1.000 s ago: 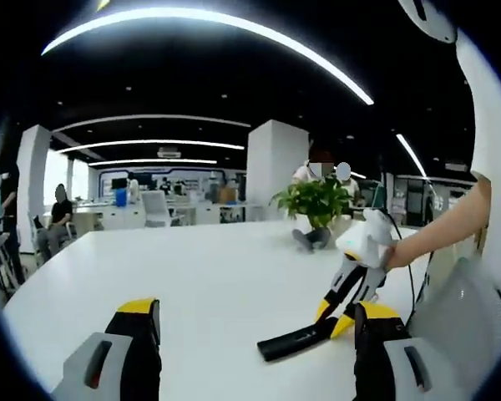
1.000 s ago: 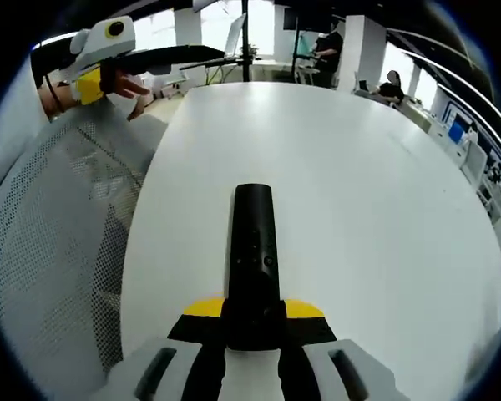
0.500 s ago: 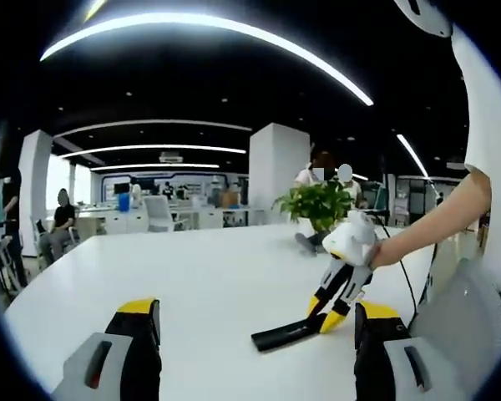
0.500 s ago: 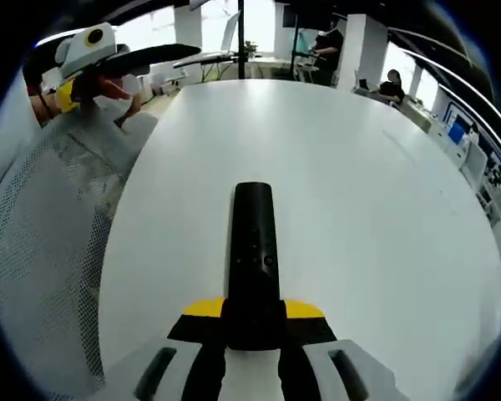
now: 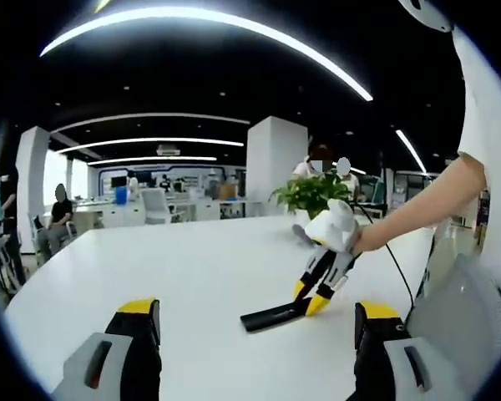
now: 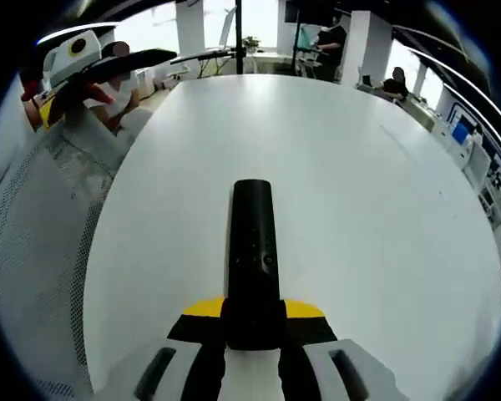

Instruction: Press the specified remote control buttons in sequence, fully releasing each button before pressing the next.

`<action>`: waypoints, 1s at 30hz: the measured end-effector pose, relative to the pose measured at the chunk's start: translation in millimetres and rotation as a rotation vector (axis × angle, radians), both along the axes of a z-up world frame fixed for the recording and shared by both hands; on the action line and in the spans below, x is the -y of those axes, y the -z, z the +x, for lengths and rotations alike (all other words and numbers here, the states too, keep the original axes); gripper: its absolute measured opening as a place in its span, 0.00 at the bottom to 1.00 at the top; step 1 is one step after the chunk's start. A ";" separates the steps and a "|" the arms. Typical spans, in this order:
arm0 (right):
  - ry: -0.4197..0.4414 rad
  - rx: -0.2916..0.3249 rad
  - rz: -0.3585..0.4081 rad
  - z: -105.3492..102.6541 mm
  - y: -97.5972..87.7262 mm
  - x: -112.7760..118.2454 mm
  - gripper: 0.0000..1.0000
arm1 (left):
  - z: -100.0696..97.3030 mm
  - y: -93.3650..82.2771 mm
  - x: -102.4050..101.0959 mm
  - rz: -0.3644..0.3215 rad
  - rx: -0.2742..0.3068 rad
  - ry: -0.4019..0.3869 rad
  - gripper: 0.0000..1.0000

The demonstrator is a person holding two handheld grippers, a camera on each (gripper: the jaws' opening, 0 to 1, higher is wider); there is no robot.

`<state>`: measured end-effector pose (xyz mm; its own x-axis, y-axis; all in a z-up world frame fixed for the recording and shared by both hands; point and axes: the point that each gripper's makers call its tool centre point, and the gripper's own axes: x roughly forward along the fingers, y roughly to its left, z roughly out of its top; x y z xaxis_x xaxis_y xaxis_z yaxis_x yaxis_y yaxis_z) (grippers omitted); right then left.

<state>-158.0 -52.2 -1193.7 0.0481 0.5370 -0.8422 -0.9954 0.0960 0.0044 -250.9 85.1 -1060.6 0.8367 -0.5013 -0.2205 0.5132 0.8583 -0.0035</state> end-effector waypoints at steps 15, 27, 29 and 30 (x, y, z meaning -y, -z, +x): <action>-0.003 0.008 -0.019 28.1 0.3 -3.1 0.22 | -0.7 -9.9 -0.9 -0.019 0.056 0.004 1.00; -0.048 0.003 -0.098 43.6 1.0 -4.2 0.22 | -2.9 -6.2 2.3 -0.004 0.039 0.024 1.00; -0.058 0.005 -0.116 47.1 0.9 -4.4 0.22 | -3.1 -5.5 3.2 0.000 0.036 0.027 1.00; -0.056 0.003 -0.120 48.8 0.9 -4.6 0.22 | -3.2 -4.6 2.9 0.004 0.032 0.027 1.00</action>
